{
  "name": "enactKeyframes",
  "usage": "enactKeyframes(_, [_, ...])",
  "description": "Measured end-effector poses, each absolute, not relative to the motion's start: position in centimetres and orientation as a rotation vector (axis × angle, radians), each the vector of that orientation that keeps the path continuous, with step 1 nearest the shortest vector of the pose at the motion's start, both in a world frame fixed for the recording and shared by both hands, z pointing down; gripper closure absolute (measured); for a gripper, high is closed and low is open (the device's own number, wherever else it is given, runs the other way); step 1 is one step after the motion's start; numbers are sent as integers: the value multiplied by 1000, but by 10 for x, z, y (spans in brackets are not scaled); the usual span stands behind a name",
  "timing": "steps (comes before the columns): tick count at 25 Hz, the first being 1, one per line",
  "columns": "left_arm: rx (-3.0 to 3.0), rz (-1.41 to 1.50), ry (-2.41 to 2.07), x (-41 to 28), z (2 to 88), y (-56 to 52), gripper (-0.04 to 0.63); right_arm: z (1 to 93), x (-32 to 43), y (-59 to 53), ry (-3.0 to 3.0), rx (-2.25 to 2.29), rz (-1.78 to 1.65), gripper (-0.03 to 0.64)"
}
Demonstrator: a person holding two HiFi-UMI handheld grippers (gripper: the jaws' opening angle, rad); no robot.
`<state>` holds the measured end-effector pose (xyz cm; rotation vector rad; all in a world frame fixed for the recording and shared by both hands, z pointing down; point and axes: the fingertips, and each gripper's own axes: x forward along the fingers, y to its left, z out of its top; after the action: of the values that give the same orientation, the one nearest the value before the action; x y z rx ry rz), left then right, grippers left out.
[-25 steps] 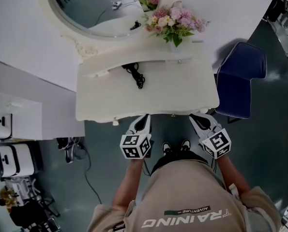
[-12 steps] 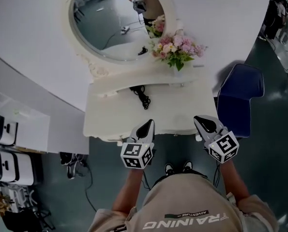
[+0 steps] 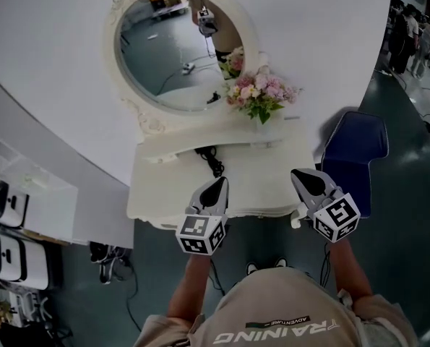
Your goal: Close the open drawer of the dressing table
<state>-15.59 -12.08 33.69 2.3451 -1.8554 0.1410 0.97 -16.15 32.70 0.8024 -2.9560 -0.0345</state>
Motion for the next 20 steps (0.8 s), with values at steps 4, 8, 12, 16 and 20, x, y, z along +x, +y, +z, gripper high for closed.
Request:
enactKeyframes(4, [2372, 87, -1888, -158, 317, -125, 577, 311, 9, -165, -2963, 810, -102, 615])
enactKeyframes(8, [2386, 50, -1915, -163, 299, -129, 578, 295, 6, -166, -2961, 814, -180, 615])
enactKeyframes(12, [2400, 38, -1939, -166, 288, -127, 577, 286, 3, -166, -2980, 832, -198, 615])
enactKeyframes(16, [2409, 39, -1967, -170, 284, -123, 577, 281, -2, -165, -2986, 840, -227, 615])
enactKeyframes(20, [2392, 60, -1969, -173, 295, -121, 577, 283, -4, -161, -2963, 839, -262, 615])
